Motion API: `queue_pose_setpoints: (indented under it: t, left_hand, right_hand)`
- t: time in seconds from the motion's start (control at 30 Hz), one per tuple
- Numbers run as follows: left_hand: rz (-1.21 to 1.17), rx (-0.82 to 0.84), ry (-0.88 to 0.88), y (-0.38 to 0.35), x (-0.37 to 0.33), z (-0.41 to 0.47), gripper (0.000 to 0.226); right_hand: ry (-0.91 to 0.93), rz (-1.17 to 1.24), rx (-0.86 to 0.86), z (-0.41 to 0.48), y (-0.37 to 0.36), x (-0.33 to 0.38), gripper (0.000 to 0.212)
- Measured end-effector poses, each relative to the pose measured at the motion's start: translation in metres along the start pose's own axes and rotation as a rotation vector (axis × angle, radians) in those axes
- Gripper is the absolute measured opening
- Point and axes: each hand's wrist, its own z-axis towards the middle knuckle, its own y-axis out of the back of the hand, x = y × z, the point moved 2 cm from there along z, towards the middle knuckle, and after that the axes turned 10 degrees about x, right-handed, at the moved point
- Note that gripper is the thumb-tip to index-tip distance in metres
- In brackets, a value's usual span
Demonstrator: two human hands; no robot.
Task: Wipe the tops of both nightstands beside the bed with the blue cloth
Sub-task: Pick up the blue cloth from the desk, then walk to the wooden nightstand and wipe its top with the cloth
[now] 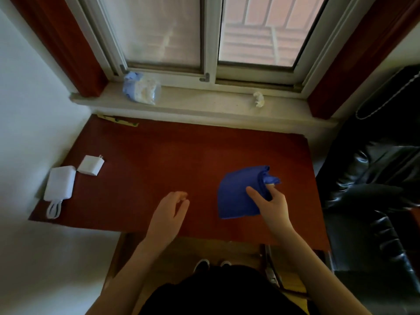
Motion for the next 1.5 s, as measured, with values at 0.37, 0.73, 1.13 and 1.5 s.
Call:
queue_pose_setpoints:
  t: [0.37, 0.73, 1.13, 1.5]
  left_hand:
    - [-0.123, 0.45, 0.291, -0.038, 0.11, -0.096, 0.015]
    - [0.076, 0.681, -0.01, -0.09, 0.014, -0.07, 0.039]
    - [0.309, 1.068, -0.341, -0.264, -0.072, -0.261, 0.028]
    - [0.523, 1.22, -0.336, -0.354, -0.103, -0.311, 0.023]
  right_hand:
    - [-0.339, 0.135, -0.253, -0.129, -0.028, -0.12, 0.025]
    - [-0.23, 0.344, -0.65, -0.273, 0.008, -0.164, 0.005]
    - [-0.401, 0.677, -1.285, -0.586, -0.031, -0.299, 0.009]
    - [-0.497, 0.832, -1.5, -0.681, -0.003, -0.372, 0.014]
